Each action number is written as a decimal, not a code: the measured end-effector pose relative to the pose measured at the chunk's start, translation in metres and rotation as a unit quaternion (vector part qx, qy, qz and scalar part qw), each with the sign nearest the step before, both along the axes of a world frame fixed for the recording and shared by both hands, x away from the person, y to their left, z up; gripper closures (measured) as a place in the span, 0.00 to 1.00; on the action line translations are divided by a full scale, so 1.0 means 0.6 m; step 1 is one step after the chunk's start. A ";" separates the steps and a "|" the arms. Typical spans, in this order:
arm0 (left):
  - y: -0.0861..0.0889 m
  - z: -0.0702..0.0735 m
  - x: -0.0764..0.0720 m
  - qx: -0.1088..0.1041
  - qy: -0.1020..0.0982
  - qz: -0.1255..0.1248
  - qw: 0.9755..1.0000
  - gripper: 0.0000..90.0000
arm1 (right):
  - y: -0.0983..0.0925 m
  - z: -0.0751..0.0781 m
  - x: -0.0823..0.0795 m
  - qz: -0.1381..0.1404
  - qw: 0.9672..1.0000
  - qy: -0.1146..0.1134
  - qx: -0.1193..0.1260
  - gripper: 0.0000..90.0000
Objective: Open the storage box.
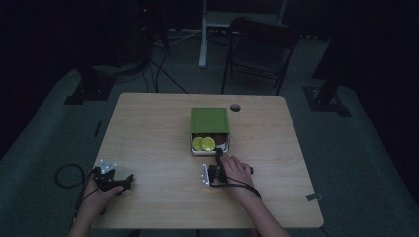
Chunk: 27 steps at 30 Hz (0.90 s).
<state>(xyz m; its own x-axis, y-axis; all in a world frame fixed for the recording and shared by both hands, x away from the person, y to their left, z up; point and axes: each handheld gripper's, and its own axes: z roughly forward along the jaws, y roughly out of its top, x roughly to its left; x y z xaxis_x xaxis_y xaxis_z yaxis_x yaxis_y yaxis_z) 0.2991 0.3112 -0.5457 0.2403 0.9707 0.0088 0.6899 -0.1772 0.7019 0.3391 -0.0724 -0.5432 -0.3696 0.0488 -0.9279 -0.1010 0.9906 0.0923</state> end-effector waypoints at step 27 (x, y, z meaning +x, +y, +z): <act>0.000 0.000 0.000 0.000 0.000 0.000 1.000 0.10 | -0.007 0.005 -0.039 0.020 1.000 0.010 -0.016 0.80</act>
<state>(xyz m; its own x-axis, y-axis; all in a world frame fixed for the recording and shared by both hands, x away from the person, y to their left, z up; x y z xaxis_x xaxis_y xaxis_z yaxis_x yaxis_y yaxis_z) 0.2991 0.3112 -0.5457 0.2404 0.9706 0.0089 0.6901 -0.1774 0.7017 0.3159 -0.0766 -0.5404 -0.3900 0.0037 -0.9208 -0.1398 0.9882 0.0632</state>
